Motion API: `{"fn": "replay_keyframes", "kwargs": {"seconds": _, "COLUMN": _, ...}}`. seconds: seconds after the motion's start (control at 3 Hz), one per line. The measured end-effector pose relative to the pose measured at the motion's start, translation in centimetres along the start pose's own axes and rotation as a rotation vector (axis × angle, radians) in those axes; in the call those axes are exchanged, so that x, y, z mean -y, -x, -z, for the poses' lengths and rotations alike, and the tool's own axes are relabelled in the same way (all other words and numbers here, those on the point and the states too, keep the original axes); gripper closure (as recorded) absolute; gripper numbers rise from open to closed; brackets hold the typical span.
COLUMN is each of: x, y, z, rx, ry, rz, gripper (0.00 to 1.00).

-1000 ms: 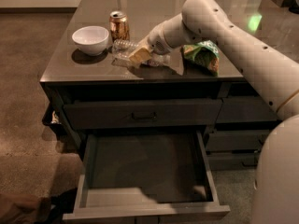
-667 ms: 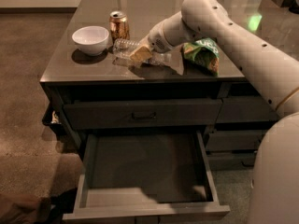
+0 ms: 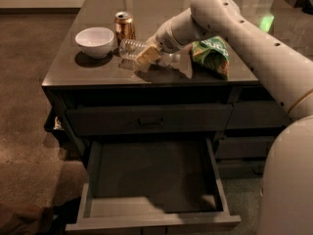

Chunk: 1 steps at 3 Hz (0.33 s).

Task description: Pick water bottle from middle drawer and place on counter

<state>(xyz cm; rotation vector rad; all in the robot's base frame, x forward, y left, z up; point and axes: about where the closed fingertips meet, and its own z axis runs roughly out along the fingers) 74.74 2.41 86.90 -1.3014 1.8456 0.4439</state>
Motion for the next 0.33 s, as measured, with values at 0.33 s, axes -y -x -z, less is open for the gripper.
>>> {"fn": "replay_keyframes", "kwargs": {"seconds": 0.33, "x": 0.00, "y": 0.00, "z": 0.00, "rx": 0.000, "ry": 0.000, "rz": 0.000, "gripper": 0.00}}
